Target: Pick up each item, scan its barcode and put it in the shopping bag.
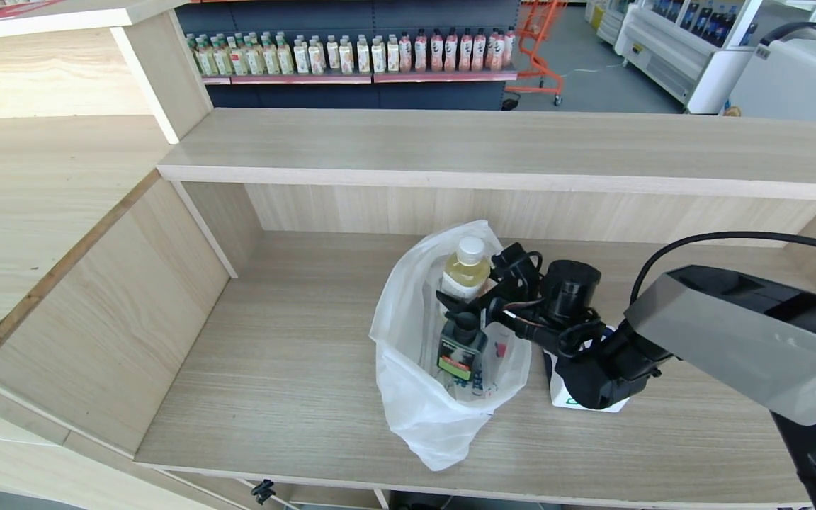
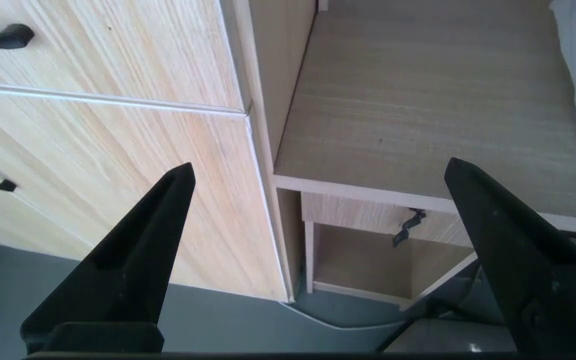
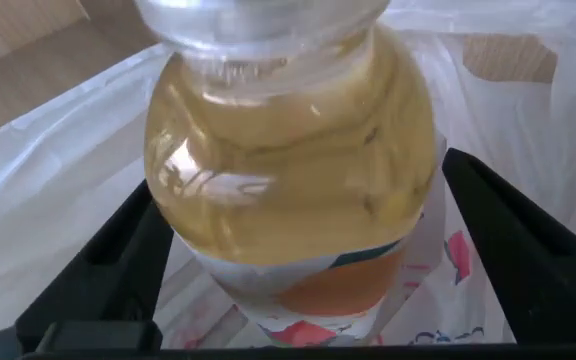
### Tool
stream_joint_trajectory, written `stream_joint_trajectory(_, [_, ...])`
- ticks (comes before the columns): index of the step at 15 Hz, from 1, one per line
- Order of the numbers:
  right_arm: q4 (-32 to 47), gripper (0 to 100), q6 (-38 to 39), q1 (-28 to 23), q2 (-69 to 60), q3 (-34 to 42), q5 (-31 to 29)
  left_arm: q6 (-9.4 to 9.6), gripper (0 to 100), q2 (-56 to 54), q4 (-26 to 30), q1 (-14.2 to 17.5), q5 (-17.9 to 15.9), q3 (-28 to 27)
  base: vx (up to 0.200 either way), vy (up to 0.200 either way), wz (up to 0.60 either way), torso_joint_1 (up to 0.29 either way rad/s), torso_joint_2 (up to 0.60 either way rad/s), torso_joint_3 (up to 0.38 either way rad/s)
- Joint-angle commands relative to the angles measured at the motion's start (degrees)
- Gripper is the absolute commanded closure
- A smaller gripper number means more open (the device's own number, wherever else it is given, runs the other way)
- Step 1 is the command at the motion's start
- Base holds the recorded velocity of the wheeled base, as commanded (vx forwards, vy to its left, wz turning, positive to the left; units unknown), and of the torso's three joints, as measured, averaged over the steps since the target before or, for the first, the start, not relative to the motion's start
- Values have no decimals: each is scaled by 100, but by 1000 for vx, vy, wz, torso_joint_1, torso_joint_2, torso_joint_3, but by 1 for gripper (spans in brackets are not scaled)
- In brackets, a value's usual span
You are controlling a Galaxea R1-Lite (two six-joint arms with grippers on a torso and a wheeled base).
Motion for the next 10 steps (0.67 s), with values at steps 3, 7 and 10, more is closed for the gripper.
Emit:
stream_joint_trajectory(3, [38, 0, 596, -76, -1206, 678, 232, 0, 0, 6, 0, 1, 3, 0, 0, 0, 0, 0, 0, 0])
stream_joint_trajectory(7, [846, 0, 1115, -155, -3975, 3024, 346, 0, 0, 6, 0, 1, 3, 0, 0, 0, 0, 0, 0, 0])
stream_joint_trajectory(10, [2270, 0, 1071, -876, -6629, 4351, 100, 0, 0, 6, 0, 1, 3, 0, 0, 0, 0, 0, 0, 0])
